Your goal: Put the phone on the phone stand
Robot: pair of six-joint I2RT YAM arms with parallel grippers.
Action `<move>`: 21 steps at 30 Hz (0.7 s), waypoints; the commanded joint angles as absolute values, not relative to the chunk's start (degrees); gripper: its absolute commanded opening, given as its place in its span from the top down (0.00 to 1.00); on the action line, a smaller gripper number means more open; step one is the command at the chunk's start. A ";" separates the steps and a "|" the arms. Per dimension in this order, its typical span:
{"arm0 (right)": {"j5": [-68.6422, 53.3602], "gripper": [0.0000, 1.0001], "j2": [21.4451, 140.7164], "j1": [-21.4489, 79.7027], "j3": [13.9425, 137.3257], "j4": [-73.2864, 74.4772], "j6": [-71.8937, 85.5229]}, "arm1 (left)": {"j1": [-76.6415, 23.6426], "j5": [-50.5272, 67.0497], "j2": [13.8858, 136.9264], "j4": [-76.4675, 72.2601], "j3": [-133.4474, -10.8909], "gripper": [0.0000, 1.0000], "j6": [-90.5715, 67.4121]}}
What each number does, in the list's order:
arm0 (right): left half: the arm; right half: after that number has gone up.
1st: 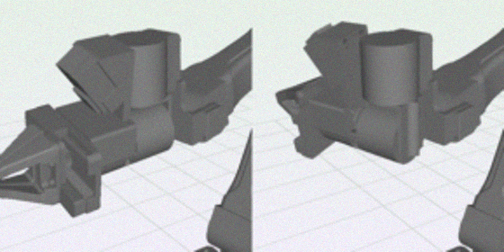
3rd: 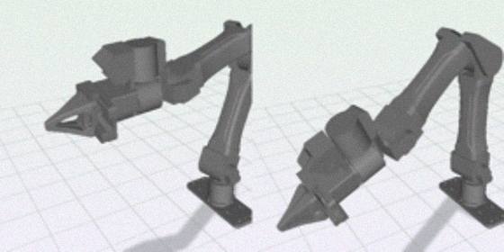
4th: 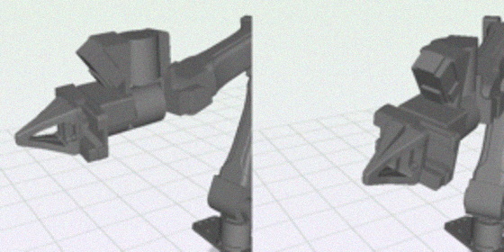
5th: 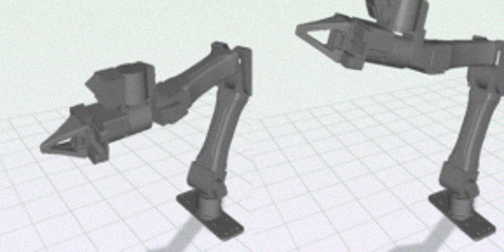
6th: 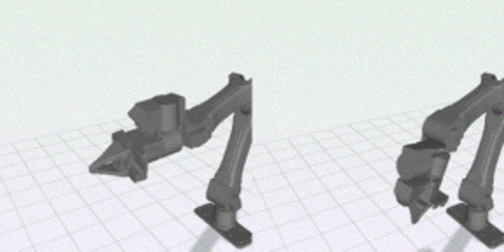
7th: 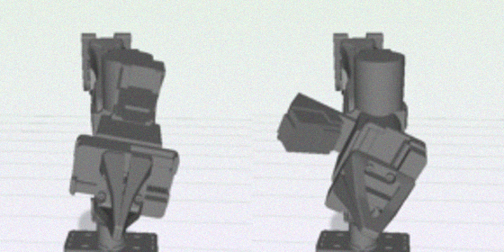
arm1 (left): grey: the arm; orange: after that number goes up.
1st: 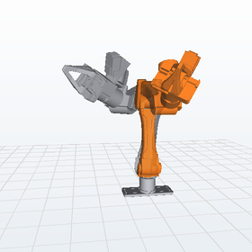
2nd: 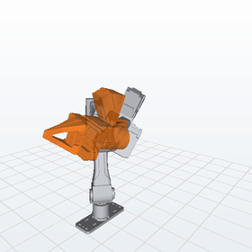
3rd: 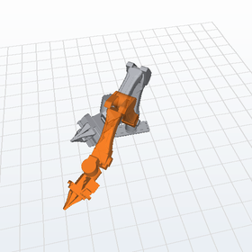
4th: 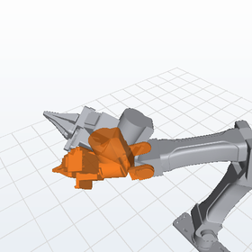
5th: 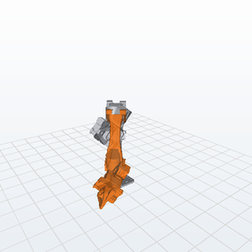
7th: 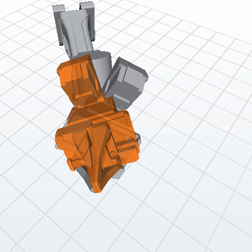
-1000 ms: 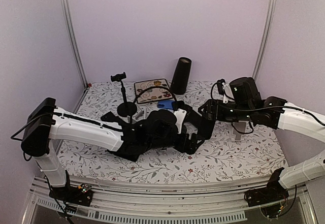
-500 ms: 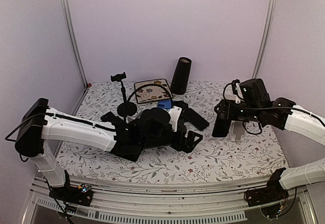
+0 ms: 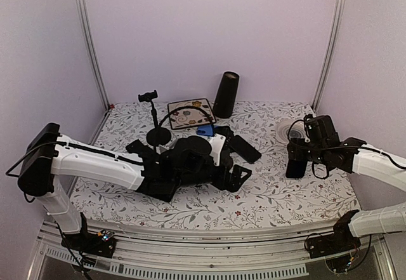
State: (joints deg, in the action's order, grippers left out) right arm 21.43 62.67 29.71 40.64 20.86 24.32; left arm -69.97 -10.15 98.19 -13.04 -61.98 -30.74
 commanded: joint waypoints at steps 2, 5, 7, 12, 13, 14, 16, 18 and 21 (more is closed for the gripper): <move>25.45 0.78 62.82 27.41 37.72 10.23 20.95 | -70.46 -11.16 95.61 -14.12 -60.77 0.04 -31.20; 24.41 0.77 62.92 25.69 36.09 6.79 19.83 | -70.49 -11.25 95.28 -14.07 -60.52 0.04 -31.26; 23.36 0.77 63.08 24.53 35.18 5.13 19.23 | -70.44 -11.26 95.19 -13.98 -60.43 0.04 -31.32; 21.42 0.77 63.95 22.42 33.58 2.31 18.25 | -70.49 -11.14 95.10 -13.89 -60.43 0.04 -31.58; 21.04 0.77 64.10 22.15 33.23 1.81 18.14 | -70.48 -11.14 95.03 -13.89 -60.39 0.04 -31.65; 20.63 0.77 64.22 22.01 32.89 1.41 18.18 | -70.49 -11.12 95.09 -13.86 -60.30 0.04 -31.65; 19.88 0.77 64.69 21.82 32.58 0.77 18.15 | -70.46 -11.12 95.18 -13.80 -60.34 0.04 -31.73; 19.25 0.77 65.30 21.75 32.28 0.38 18.60 | -70.47 -11.08 95.19 -13.80 -60.40 0.04 -31.89; 18.81 0.77 66.18 21.71 31.92 -0.10 19.04 | -70.49 -11.00 95.27 -13.80 -60.49 0.04 -32.05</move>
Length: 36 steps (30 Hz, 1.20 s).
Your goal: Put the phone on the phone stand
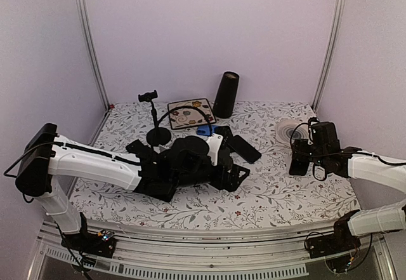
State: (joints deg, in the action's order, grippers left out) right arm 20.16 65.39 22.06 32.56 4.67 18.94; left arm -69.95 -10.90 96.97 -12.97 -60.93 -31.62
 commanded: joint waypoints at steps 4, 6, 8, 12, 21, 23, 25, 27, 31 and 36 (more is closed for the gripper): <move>19.09 0.76 67.16 21.63 31.80 -0.06 19.12 | -70.43 -10.84 95.35 -13.72 -60.50 0.04 -32.12; 19.83 0.75 67.61 21.69 31.84 0.58 19.07 | -70.49 -10.74 95.27 -13.63 -60.47 0.04 -32.16; 20.53 0.75 67.64 21.62 31.90 1.21 19.03 | -70.47 -10.66 95.25 -13.62 -60.52 0.04 -32.09; 20.94 0.74 66.72 21.69 31.73 1.93 18.82 | -70.48 -10.50 95.28 -13.61 -60.47 0.04 -32.28; 21.87 0.72 65.92 21.62 33.22 3.29 18.16 | -70.47 -10.33 95.67 -13.72 -60.82 0.04 -32.32; 22.16 0.71 65.92 21.62 33.21 3.30 18.04 | -70.48 -10.32 95.71 -13.71 -60.78 0.05 -32.35; 22.20 0.71 66.10 21.67 33.14 3.32 18.05 | -70.49 -10.24 95.71 -13.66 -60.73 0.04 -32.49; 21.71 0.70 66.51 21.65 32.90 3.19 18.15 | -70.46 -10.27 95.71 -13.71 -60.65 0.04 -32.60; 21.12 0.69 67.44 21.63 32.64 3.23 18.91 | -70.44 -10.14 95.88 -13.71 -60.72 0.05 -32.68; 21.00 0.62 67.30 21.63 32.65 3.45 19.25 | -70.43 -10.20 95.89 -13.55 -60.76 0.05 -32.57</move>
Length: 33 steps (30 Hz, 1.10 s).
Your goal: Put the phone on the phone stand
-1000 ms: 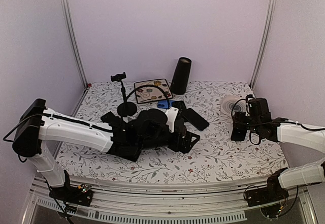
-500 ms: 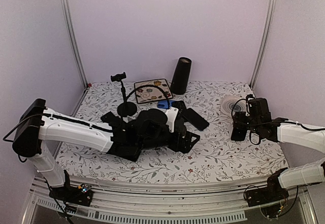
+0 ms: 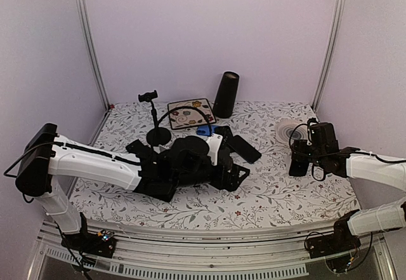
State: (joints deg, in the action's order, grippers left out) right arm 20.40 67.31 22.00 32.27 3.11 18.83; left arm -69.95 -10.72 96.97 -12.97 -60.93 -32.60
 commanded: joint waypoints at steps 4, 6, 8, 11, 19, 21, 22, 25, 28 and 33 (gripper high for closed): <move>20.75 0.51 66.89 21.63 32.74 3.75 19.25 | -70.48 -10.36 95.89 -13.61 -60.82 0.05 -32.53; 20.47 0.45 66.72 21.63 32.78 3.82 19.39 | -70.49 -10.29 95.95 -13.62 -60.84 0.05 -32.50; 20.10 0.40 66.62 21.67 32.93 3.99 19.42 | -70.46 -10.33 95.97 -13.70 -60.82 0.04 -32.48; 19.80 0.33 66.54 21.62 33.13 4.31 19.58 | -70.44 -10.33 96.05 -13.79 -60.91 0.05 -32.59; 19.96 0.24 66.03 21.65 33.28 4.96 19.51 | -70.49 -10.26 95.98 -13.71 -60.83 0.04 -32.58; 19.82 0.21 66.01 21.67 33.31 5.11 19.51 | -70.49 -10.22 95.98 -13.67 -60.74 0.05 -32.56; 19.69 0.20 66.01 21.64 33.31 5.11 19.56 | -70.47 -10.23 95.98 -13.71 -60.77 0.05 -32.54; 19.61 0.14 65.87 21.65 33.43 5.44 19.51 | -70.49 -10.26 95.98 -13.79 -60.81 0.05 -32.56; 19.43 0.09 65.67 21.62 33.81 5.82 19.49 | -70.48 -10.21 95.93 -13.75 -60.86 0.05 -32.57; 19.42 0.04 65.06 21.63 34.31 6.66 19.34 | -70.49 -10.31 95.93 -13.80 -60.74 0.04 -32.60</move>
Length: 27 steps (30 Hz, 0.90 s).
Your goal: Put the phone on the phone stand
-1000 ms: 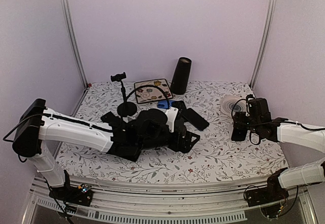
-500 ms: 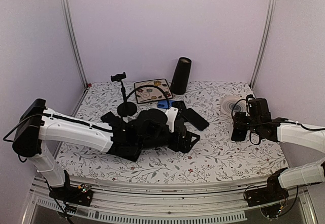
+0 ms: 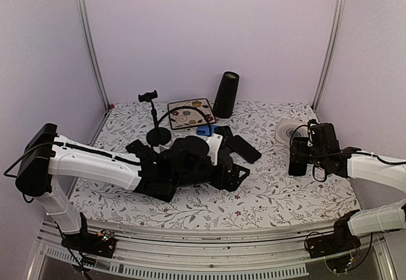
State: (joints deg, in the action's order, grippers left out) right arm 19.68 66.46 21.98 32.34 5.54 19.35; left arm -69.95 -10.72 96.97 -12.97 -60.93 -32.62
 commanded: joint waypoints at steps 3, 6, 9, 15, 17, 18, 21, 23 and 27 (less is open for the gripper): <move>19.36 0.01 64.57 21.70 34.90 7.30 19.35 | -70.49 -10.41 95.80 -13.73 -60.65 0.04 -32.56; 19.10 0.00 64.03 21.68 35.81 8.41 19.25 | -70.46 -10.66 95.61 -13.78 -60.56 0.04 -32.57; 18.53 0.01 63.28 21.63 37.22 10.08 19.31 | -70.49 -11.09 95.29 -13.79 -60.37 0.05 -32.62; 16.13 0.01 61.45 21.72 40.82 13.39 18.32 | -70.44 -13.08 93.70 -14.01 -59.05 0.04 -33.41; 15.32 0.01 61.12 21.71 41.88 14.37 18.20 | -70.41 -14.44 93.39 -12.84 -59.17 0.05 -33.80; 14.85 0.01 60.97 21.82 42.47 14.86 18.19 | -70.29 -15.09 93.34 -11.95 -59.42 0.04 -33.92; 13.67 0.01 60.70 22.46 44.08 16.20 18.31 | -69.50 -16.59 93.49 -9.28 -60.40 0.05 -34.15; 12.92 0.01 60.37 23.19 45.02 17.08 18.57 | -68.14 -16.55 94.02 -6.92 -61.88 0.04 -34.74; 10.15 0.01 59.50 23.81 46.59 18.16 19.32 | -65.35 -17.39 96.87 0.04 -66.65 0.04 -34.93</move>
State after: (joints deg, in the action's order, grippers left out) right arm 13.61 61.21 23.09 44.03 15.94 18.81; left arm -68.29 -15.16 94.65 -7.01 -61.60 -34.35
